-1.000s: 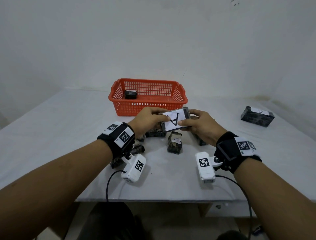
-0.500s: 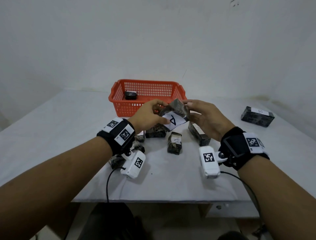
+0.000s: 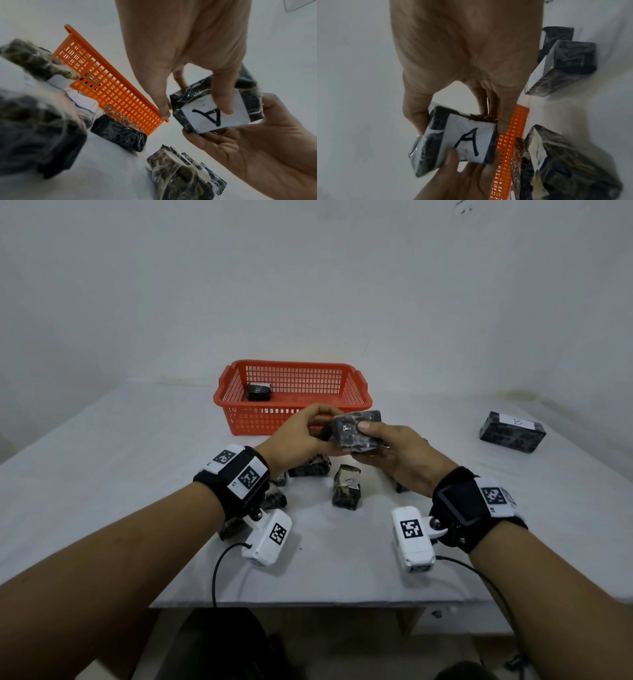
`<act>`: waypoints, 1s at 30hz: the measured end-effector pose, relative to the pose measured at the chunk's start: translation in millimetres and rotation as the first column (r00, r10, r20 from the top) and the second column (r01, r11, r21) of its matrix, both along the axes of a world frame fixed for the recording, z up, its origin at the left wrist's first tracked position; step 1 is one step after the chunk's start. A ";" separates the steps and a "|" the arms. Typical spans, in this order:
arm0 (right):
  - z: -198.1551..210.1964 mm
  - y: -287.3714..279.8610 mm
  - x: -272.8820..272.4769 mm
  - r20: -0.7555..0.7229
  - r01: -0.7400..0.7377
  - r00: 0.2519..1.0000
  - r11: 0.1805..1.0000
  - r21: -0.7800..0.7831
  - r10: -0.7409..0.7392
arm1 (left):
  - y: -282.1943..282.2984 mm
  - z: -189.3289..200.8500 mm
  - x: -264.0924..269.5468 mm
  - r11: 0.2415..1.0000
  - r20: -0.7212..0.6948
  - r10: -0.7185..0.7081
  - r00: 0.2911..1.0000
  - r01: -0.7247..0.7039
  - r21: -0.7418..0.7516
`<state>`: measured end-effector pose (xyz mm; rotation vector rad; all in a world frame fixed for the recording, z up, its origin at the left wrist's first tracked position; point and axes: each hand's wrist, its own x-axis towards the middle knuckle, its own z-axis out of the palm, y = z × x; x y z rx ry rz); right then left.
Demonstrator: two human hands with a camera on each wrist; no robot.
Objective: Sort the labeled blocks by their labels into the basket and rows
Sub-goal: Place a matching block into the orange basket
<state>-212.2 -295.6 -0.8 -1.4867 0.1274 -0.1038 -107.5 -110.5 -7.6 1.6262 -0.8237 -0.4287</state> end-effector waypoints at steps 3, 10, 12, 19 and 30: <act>-4.9 -4.2 2.9 0.027 0.028 0.999 0.999 -0.018 -0.028 | 1.8 -0.5 -6.1 0.993 -0.057 -0.112 0.992 0.114 0.027; -9.1 -4.8 1.2 0.021 -0.035 0.999 0.999 -0.031 0.036 | -5.3 -2.6 -7.6 0.998 -0.093 -0.008 0.996 0.001 -0.068; -7.7 -4.9 -0.4 0.027 -0.038 0.999 0.999 -0.026 0.039 | -4.6 -3.2 -4.4 0.997 -0.122 -0.021 0.992 0.011 -0.083; -7.5 -5.4 0.4 0.032 -0.012 0.999 0.997 -0.077 0.014 | -3.3 -7.5 -3.7 0.992 -0.211 -0.088 0.973 0.065 -0.110; -9.4 -7.4 2.7 0.015 -0.033 0.999 0.996 -0.080 0.034 | -1.6 -8.6 -2.4 0.992 -0.208 -0.077 0.975 0.053 -0.115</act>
